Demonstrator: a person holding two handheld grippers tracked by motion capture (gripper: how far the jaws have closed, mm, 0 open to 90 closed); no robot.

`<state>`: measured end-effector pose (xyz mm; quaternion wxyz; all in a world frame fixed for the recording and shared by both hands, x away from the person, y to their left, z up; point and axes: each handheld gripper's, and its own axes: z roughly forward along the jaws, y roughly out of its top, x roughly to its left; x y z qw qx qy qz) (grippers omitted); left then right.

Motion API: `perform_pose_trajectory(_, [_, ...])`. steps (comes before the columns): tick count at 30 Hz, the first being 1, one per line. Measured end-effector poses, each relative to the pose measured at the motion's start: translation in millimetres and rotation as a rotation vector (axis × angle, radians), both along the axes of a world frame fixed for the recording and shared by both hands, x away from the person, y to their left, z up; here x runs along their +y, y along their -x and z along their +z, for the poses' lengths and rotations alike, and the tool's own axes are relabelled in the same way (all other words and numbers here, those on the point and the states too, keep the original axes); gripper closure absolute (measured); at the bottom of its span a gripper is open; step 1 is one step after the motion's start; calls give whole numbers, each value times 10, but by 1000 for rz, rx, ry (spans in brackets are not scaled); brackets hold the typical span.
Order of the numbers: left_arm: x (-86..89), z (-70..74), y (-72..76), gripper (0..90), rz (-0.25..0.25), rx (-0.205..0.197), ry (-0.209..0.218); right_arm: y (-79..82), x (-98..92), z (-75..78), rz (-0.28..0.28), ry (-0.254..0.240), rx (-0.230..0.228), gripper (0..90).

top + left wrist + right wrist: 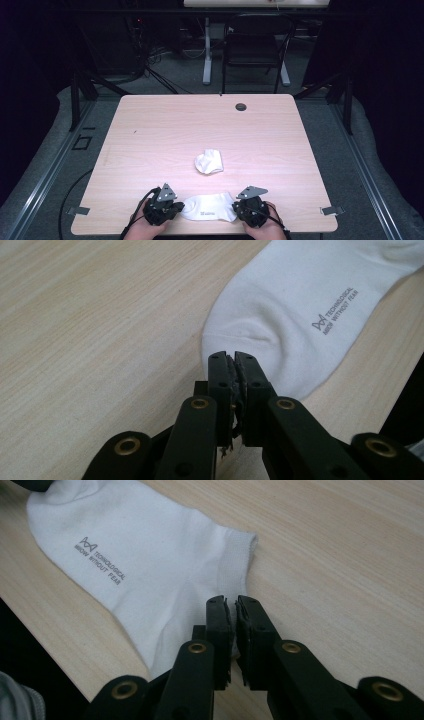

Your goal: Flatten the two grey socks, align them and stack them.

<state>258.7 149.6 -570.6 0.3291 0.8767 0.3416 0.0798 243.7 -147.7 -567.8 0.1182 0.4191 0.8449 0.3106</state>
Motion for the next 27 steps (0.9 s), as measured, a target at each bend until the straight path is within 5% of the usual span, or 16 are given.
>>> perform_pose_trajectory(6, [10, 6, -6, 837, 6, 12, 8, 23, 31, -2, 14, 1, 6, 826])
perform_pose_trajectory(14, [85, 81, -50, 787, 45, -22, 62, -95, 108, 225, 27, -49, -73, 775])
perform_pose_trajectory(21, [185, 105, -112, 715, 82, -31, 89, -515, 428, 310, 39, -44, -117, 745])
perform_pose_trajectory(27, [234, 98, -163, 682, 104, -37, 102, -781, 611, 251, 24, -20, -108, 715])
